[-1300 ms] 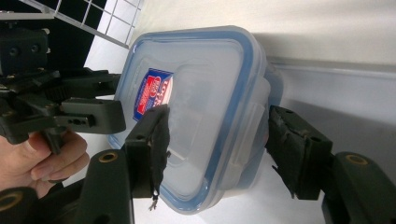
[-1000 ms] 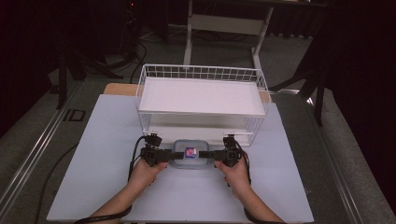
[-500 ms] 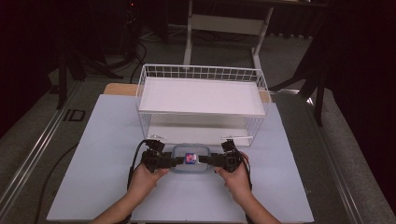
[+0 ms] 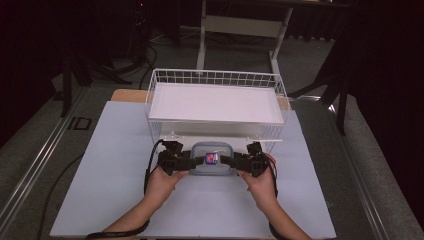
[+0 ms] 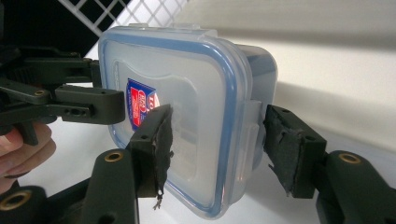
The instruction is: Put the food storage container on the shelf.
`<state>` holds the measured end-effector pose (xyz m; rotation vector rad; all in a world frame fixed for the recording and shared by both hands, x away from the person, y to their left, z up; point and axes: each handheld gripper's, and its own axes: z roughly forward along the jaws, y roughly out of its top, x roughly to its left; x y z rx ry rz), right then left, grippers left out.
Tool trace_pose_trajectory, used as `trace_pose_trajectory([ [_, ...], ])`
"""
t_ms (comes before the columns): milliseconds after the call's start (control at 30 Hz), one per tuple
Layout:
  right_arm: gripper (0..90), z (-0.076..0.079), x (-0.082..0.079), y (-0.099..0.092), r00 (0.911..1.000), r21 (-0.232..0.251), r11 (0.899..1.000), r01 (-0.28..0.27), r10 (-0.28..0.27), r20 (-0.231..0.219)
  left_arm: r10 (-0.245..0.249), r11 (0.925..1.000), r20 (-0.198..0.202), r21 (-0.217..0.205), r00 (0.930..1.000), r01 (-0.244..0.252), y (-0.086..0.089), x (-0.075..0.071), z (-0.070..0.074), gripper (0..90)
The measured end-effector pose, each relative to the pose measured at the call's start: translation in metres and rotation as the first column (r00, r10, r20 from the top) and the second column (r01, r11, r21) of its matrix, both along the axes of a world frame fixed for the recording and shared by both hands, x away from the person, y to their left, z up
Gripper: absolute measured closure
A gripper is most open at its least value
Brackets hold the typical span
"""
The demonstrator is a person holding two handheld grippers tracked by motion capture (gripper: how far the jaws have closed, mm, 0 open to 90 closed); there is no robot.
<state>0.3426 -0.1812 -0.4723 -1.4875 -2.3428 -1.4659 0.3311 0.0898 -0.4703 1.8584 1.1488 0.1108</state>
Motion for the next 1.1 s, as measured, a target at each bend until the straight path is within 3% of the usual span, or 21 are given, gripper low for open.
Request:
trace_pose_trajectory([
  [233, 42.1, 0.001, 0.017, -0.003, 0.9992, 0.009, 1.0, 0.017, -0.018, 0.036, 0.011, 0.9999, 0.032, 0.006, 0.9994, -0.012, -0.006, 0.013, -0.004, 44.8],
  [500, 42.0, -0.015, 0.029, -0.005, 0.9993, 0.004, 0.999, 0.034, -0.034, 0.013, 0.016, 0.9999, -0.007, 0.001, 0.9998, -0.016, -0.009, 0.027, -0.019, 44.7],
  [800, 42.0, -0.028, 0.04, -0.002, 0.9982, 0.018, 0.998, 0.055, -0.055, -0.022, 0.037, 0.9993, -0.004, -0.003, 0.9993, -0.037, -0.007, 0.04, -0.03, 44.5],
  [1067, 41.9, -0.028, 0.046, -0.001, 0.9985, 0.011, 0.998, 0.054, -0.054, 0.004, 0.034, 0.9992, 0.006, -0.021, 0.9994, -0.034, -0.005, 0.043, -0.032, 44.4],
  [1100, 41.8, -0.028, 0.049, -0.001, 0.9979, 0.018, 0.998, 0.064, -0.064, -0.009, 0.048, 0.998, -0.002, -0.042, 0.9989, -0.048, -0.006, 0.044, -0.031, 44.4],
])
